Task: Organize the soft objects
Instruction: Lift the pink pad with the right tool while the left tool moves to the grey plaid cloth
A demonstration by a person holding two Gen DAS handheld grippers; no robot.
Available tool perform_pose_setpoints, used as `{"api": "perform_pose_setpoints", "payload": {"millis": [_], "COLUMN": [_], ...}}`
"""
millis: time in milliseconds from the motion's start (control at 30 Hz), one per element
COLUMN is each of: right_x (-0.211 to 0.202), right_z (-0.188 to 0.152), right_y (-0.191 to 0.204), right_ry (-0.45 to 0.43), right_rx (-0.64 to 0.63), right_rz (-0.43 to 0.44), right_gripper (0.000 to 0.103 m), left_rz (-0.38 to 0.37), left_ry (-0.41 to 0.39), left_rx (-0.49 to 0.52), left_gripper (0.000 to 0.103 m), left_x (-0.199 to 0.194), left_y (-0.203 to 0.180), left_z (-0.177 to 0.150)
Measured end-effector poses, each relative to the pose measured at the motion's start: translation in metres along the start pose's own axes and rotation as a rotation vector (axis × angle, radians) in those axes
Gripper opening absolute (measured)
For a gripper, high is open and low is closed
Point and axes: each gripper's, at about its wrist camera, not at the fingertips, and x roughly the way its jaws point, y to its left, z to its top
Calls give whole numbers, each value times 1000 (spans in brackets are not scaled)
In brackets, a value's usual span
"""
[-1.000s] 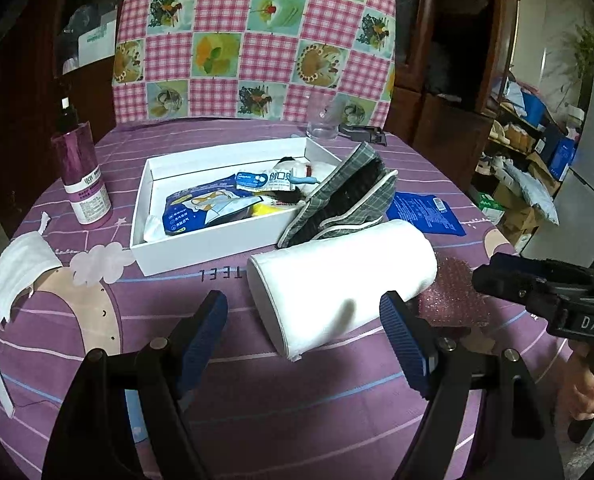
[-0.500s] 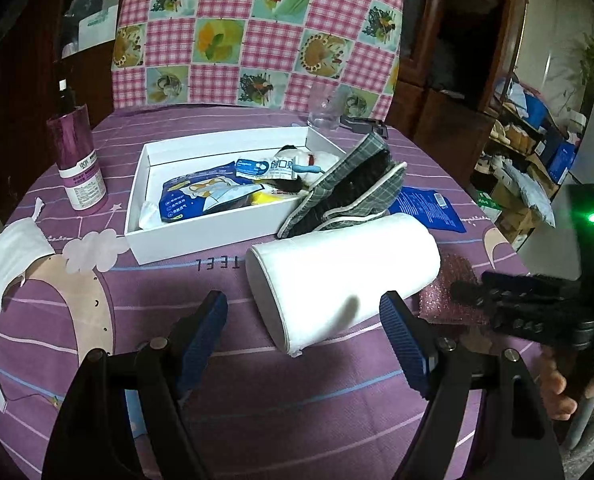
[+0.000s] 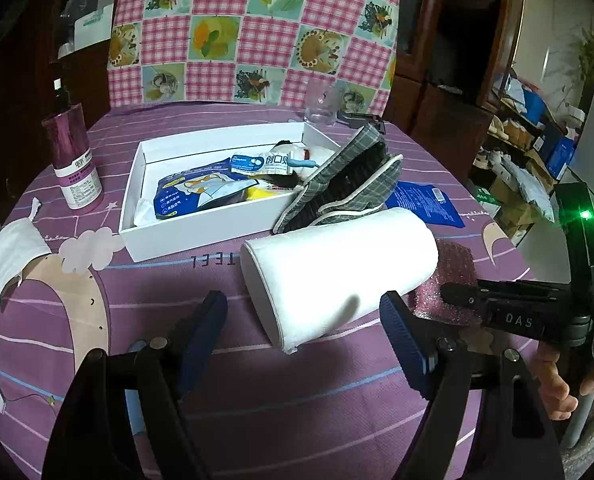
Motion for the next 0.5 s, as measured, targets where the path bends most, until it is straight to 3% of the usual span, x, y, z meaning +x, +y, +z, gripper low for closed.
{"api": "perform_pose_setpoints", "payload": {"millis": [67,267,500], "right_x": [-4,-10,-26], "right_z": [1,3,7], "right_y": [-1,-8,-17], "right_ry": [-18,-34,-106], "right_rx": [4,37,76], "right_rz": [-7,23,-7], "right_gripper": [20,16,16], "left_rz": [-2,-9,-21], "left_ry": [-1,-5,-11], "left_rx": [-2,-4,-6], "left_gripper": [79,79,79], "left_x": [0,-1,-3], "left_y": [1,1,1], "left_z": [0,0,0]}}
